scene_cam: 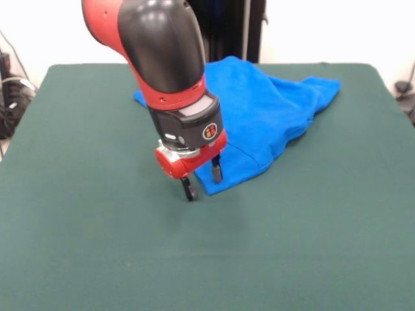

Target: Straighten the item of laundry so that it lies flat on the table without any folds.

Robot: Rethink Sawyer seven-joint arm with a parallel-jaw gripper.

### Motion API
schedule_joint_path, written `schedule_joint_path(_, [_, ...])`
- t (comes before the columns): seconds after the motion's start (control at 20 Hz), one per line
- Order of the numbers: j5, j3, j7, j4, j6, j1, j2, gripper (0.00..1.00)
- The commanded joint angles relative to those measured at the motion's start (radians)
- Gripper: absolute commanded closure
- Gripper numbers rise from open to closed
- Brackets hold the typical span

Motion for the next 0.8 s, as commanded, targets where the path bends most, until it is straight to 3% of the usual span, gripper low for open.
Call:
schedule_joint_path(0.05, [0.006, 0.108, 0.081, -0.079, -0.247, 0.048, 0.310, 1.00])
schedule_joint_path(0.2, [-0.004, 0.091, 0.076, -0.094, -0.200, 0.055, 0.314, 1.00])
schedule_joint_path(0.5, [-0.023, 0.235, -0.001, -0.009, -0.365, -0.053, 0.264, 1.00])
schedule_joint_path(0.8, [-0.024, 0.274, 0.043, -0.035, -0.431, -0.078, 0.283, 1.00])
